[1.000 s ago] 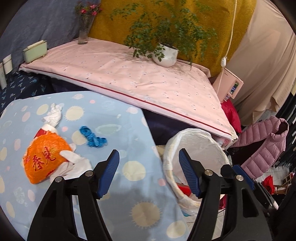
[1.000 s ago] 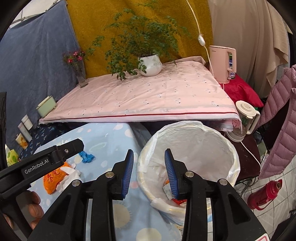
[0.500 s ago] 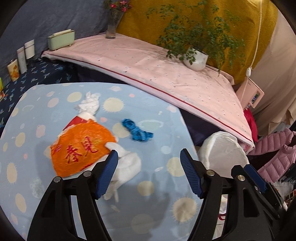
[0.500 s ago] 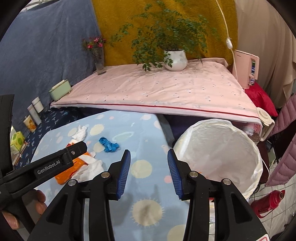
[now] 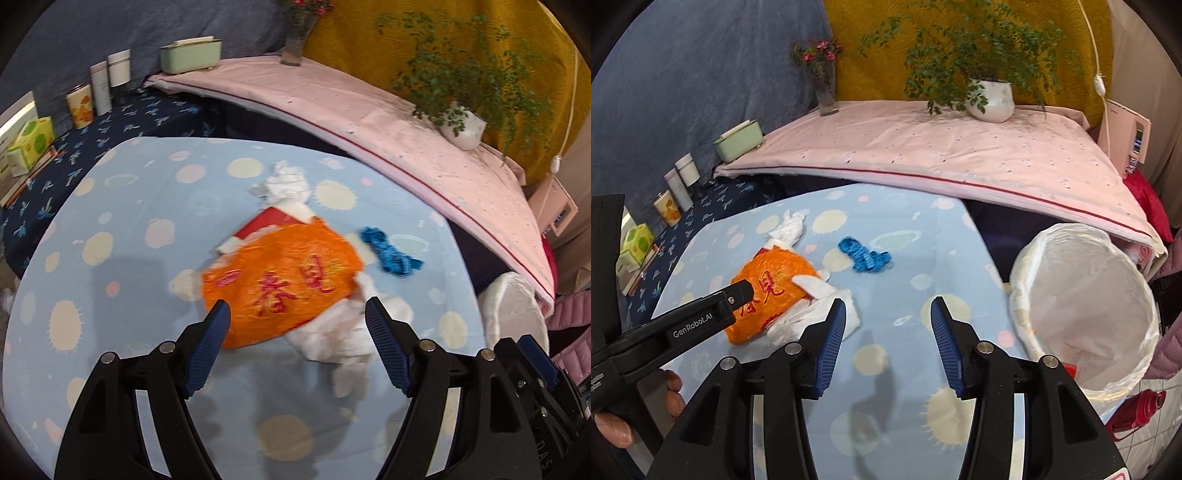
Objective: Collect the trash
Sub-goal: 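Move both tools back over the orange bag and white gloves, then grasp the orange plastic bag with the left tool while the right tool grasps a white glove, then carry the bag and glove over the bin and open both tools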
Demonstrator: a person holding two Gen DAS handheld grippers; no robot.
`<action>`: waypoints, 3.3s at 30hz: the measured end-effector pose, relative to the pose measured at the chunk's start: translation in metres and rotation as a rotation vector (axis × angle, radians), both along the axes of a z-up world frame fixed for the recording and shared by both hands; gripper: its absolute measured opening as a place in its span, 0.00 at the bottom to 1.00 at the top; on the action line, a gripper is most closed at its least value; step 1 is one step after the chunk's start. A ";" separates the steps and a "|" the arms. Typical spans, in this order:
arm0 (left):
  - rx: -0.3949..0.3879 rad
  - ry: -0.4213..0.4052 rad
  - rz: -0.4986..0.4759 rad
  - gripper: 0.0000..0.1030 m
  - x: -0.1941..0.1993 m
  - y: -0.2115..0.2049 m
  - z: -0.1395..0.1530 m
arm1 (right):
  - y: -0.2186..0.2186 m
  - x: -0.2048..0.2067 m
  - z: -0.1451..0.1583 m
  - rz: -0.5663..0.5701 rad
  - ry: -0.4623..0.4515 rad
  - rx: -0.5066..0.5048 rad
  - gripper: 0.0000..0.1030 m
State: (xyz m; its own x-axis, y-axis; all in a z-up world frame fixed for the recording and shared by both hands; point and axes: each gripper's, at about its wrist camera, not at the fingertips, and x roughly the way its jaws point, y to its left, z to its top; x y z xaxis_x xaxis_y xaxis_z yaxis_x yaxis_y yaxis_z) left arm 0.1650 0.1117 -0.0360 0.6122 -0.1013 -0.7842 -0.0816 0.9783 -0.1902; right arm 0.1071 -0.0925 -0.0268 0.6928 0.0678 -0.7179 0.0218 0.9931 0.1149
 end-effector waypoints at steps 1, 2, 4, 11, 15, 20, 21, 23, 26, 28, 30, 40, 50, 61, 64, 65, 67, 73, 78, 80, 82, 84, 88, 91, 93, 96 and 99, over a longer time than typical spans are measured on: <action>0.003 0.006 0.012 0.74 0.001 0.005 -0.003 | 0.004 0.001 -0.003 0.005 0.006 0.000 0.49; 0.007 0.010 0.026 0.76 0.002 0.010 -0.006 | 0.008 0.003 -0.006 0.011 0.012 0.002 0.51; 0.012 0.021 0.048 0.76 0.004 0.020 -0.013 | 0.016 0.007 -0.012 0.022 0.026 0.006 0.52; -0.014 0.078 0.076 0.77 0.015 0.040 -0.035 | 0.041 0.024 -0.039 0.047 0.088 0.020 0.53; -0.028 0.098 0.072 0.77 0.022 0.040 -0.043 | 0.052 0.033 -0.051 0.054 0.117 0.025 0.53; -0.047 0.123 0.056 0.77 0.030 0.036 -0.052 | 0.060 0.040 -0.065 0.058 0.144 0.018 0.53; -0.054 0.128 0.053 0.77 0.031 0.035 -0.054 | 0.061 0.041 -0.068 0.057 0.149 0.015 0.53; -0.070 0.138 0.038 0.69 0.033 0.033 -0.058 | 0.061 0.043 -0.074 0.059 0.163 0.014 0.53; -0.097 0.158 0.011 0.54 0.036 0.031 -0.064 | 0.059 0.044 -0.081 0.060 0.184 0.019 0.49; -0.102 0.160 -0.001 0.47 0.035 0.030 -0.066 | 0.057 0.044 -0.086 0.067 0.198 0.036 0.41; -0.111 0.158 -0.012 0.38 0.034 0.029 -0.065 | 0.056 0.044 -0.089 0.073 0.210 0.044 0.33; -0.111 0.115 -0.054 0.19 0.020 0.013 -0.041 | 0.040 0.032 -0.073 0.063 0.172 0.061 0.07; -0.109 0.015 -0.106 0.18 0.006 -0.014 0.011 | 0.001 0.015 -0.020 0.011 0.040 0.082 0.06; -0.092 -0.047 -0.208 0.18 -0.003 -0.073 0.049 | -0.045 -0.007 0.026 -0.069 -0.082 0.098 0.06; -0.092 -0.054 -0.243 0.18 -0.006 -0.091 0.055 | -0.062 -0.015 0.035 -0.101 -0.108 0.097 0.06; -0.089 -0.058 -0.255 0.18 -0.007 -0.098 0.056 | -0.069 -0.017 0.038 -0.112 -0.116 0.097 0.06; -0.083 -0.065 -0.279 0.18 -0.009 -0.112 0.060 | -0.082 -0.023 0.042 -0.138 -0.129 0.098 0.06; -0.068 -0.076 -0.349 0.18 -0.015 -0.151 0.066 | -0.122 -0.037 0.049 -0.216 -0.154 0.107 0.06; -0.057 -0.079 -0.403 0.18 -0.021 -0.183 0.068 | -0.153 -0.050 0.051 -0.277 -0.168 0.115 0.06; -0.052 -0.079 -0.422 0.19 -0.023 -0.193 0.068 | -0.163 -0.054 0.051 -0.297 -0.171 0.117 0.06; -0.047 -0.079 -0.441 0.19 -0.025 -0.203 0.068 | -0.172 -0.059 0.050 -0.317 -0.174 0.121 0.06; -0.043 -0.078 -0.457 0.19 -0.026 -0.214 0.067 | -0.181 -0.062 0.049 -0.336 -0.175 0.125 0.06; -0.039 -0.070 -0.487 0.19 -0.028 -0.230 0.065 | -0.196 -0.069 0.046 -0.364 -0.176 0.133 0.06; -0.034 -0.064 -0.506 0.19 -0.029 -0.242 0.062 | -0.206 -0.072 0.044 -0.381 -0.173 0.137 0.06; -0.033 -0.059 -0.518 0.19 -0.029 -0.248 0.061 | -0.211 -0.075 0.042 -0.392 -0.172 0.141 0.06; -0.032 -0.058 -0.535 0.19 -0.031 -0.258 0.059 | -0.218 -0.077 0.040 -0.406 -0.170 0.147 0.06; -0.029 -0.060 -0.553 0.20 -0.032 -0.268 0.058 | -0.225 -0.079 0.038 -0.417 -0.169 0.151 0.06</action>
State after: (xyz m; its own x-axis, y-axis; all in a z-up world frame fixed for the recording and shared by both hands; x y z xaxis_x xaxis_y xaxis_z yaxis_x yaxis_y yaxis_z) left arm 0.1329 -0.1558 0.0222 0.5054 -0.4412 -0.7415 0.4544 0.8667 -0.2059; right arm 0.0280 -0.3173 0.0111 0.7893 -0.1458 -0.5965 0.3838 0.8754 0.2939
